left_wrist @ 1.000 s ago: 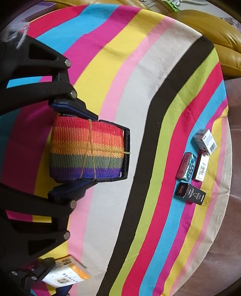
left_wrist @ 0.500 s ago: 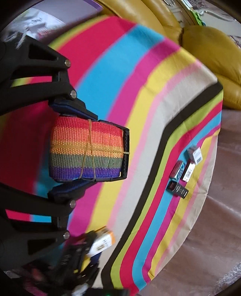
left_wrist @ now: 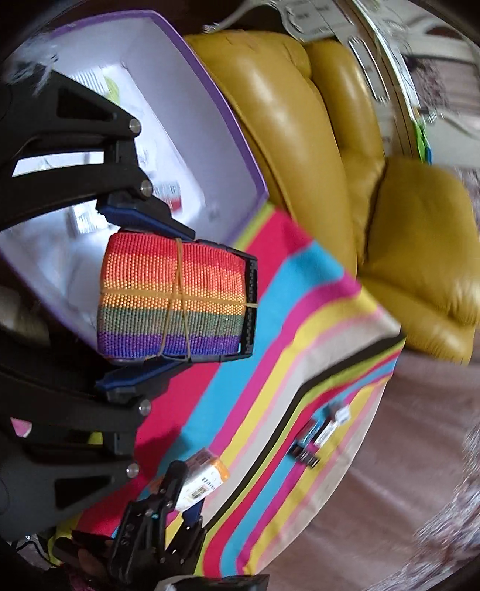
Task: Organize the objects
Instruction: 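Carry the strap roll and tissue pack over the storage box, then open both tools to drop the strap roll and tissue pack into the box, then return to the table and grasp the black DORMI box with the right tool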
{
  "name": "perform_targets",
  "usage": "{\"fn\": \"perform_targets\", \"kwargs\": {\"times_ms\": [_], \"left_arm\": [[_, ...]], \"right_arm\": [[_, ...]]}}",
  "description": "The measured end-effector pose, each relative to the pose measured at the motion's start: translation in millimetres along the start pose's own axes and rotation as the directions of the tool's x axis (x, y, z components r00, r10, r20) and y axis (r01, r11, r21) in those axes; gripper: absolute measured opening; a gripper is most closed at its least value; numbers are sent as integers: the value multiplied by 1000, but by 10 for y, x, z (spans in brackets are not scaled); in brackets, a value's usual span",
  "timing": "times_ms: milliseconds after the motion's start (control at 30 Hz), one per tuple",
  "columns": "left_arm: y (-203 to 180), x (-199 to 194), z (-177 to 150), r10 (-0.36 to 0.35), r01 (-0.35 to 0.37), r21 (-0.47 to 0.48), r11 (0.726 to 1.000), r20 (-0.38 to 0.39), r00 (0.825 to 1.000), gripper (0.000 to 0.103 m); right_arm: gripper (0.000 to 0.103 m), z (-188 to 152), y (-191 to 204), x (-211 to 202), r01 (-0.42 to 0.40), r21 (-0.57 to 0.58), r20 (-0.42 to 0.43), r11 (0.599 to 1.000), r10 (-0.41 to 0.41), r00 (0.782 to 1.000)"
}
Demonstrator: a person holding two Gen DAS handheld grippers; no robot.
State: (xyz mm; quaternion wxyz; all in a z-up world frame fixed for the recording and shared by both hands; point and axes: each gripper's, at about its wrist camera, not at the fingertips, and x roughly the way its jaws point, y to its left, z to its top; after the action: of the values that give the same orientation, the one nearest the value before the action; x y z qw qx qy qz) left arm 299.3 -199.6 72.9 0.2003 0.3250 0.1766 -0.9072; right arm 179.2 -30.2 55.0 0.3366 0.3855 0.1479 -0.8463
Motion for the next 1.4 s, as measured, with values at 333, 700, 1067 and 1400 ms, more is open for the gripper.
{"fn": "perform_targets", "kwargs": {"times_ms": [333,700,1067,1400], "left_arm": [[718,-257,-225,123,-121,-78,990,23,992,64],[1288,-282,-423,302,-306,-157,939,-50,952,66],[523,-178,6,275,-277,18,961,66,959,95],[-1232,1175,700,-34,39,191,981,-30,999,98]], "right_arm": [[52,225,942,79,-186,-169,-35,968,182,983],[53,249,2009,357,-317,-375,-125,871,291,948],[61,373,1333,266,-336,-196,-28,921,337,941],[61,76,-968,382,107,256,-17,961,-106,994]]}}
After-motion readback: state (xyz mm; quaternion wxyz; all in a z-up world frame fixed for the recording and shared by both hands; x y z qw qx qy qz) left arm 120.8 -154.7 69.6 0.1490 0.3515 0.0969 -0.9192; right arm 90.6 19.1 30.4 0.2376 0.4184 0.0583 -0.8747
